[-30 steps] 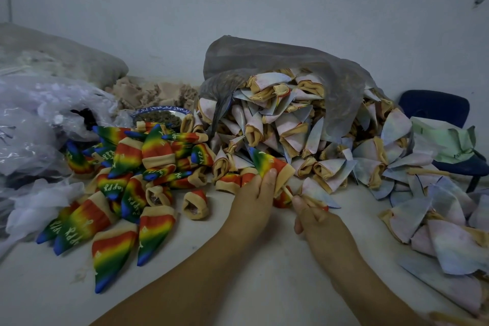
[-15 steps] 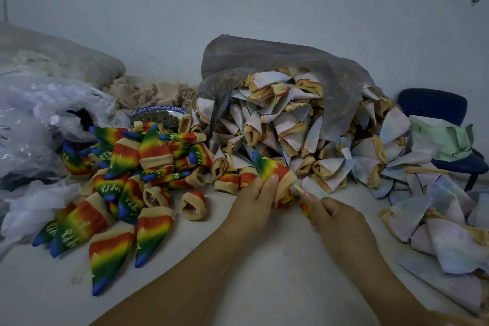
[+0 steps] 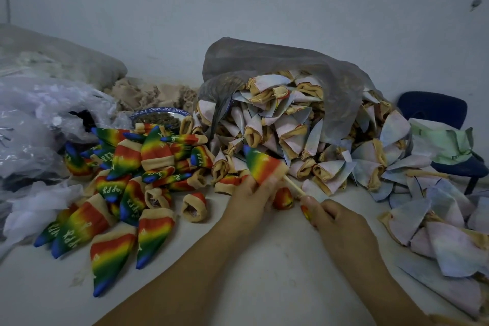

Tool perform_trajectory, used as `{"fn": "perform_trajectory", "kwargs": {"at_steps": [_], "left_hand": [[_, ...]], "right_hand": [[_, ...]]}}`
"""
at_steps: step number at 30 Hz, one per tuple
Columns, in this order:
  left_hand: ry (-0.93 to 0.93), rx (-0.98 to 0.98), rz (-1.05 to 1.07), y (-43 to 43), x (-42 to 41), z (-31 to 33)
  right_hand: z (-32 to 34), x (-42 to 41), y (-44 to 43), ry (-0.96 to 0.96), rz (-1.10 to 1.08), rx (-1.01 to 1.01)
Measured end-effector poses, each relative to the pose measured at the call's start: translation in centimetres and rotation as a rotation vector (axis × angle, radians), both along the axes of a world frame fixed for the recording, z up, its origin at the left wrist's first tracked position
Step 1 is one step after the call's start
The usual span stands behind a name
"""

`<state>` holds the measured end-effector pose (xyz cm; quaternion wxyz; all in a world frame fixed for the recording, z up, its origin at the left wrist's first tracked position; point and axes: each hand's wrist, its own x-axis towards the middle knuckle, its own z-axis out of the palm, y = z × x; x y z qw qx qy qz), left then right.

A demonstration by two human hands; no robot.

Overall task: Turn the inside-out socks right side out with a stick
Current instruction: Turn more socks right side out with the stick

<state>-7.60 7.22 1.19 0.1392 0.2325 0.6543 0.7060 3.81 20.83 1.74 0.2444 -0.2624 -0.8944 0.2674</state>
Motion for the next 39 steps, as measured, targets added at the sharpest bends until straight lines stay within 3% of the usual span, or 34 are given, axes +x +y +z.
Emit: {"fn": "perform_trajectory", "kwargs": {"at_steps": [3,5,7,9,12,15,19,23,27,32,34,35,37,39], "left_hand": [[-0.266,0.379,0.172,-1.5,-1.7,1.0],[-0.301,0.463,0.128,-2.1,-2.1,1.1],[-0.128,0.158,0.102,-1.7,-1.3,1.1],[0.218,-0.150,0.130,-1.1,-0.8,0.5],[0.682,-0.409,-0.043,-0.2,-0.7,-0.4],[0.850,-0.620,-0.209,0.2,-0.6,-1.5],[0.877,-0.673,-0.127,0.5,-0.5,-2.1],[0.709,-0.677,-0.044,0.5,-0.6,-2.1],[0.728,-0.682,0.014,0.6,-0.4,-1.9],[0.609,-0.484,0.005,0.2,-0.5,-1.9],[0.373,-0.352,0.048,0.0,-0.5,-1.2],[0.162,-0.207,0.053,-0.1,-0.7,-0.8],[-0.332,0.249,-0.015,-0.3,-1.1,0.2],[-0.653,0.638,-0.115,-1.1,-1.5,0.7]], "right_hand": [[-0.4,-0.1,0.3,-0.042,0.019,-0.009],[-0.6,-0.2,0.5,-0.048,0.028,-0.024],[-0.6,-0.2,0.4,-0.044,0.031,-0.031],[-0.5,-0.2,0.3,-0.022,0.020,-0.043],[-0.6,-0.1,0.6,0.013,-0.018,-0.048],[-0.6,-0.1,0.7,0.011,-0.026,-0.067],[-0.5,-0.2,0.5,0.002,-0.014,-0.078],[-0.4,-0.2,0.4,0.004,-0.015,-0.089],[-0.4,-0.2,0.3,0.015,-0.001,-0.114],[-0.5,-0.3,0.2,0.017,0.026,-0.101],[-0.5,-0.3,0.2,0.016,0.039,-0.101],[-0.5,-0.3,0.1,0.018,0.047,-0.108],[-0.4,-0.3,-0.1,0.012,0.070,-0.119],[-0.2,-0.4,-0.4,-0.002,0.097,-0.110]]}}
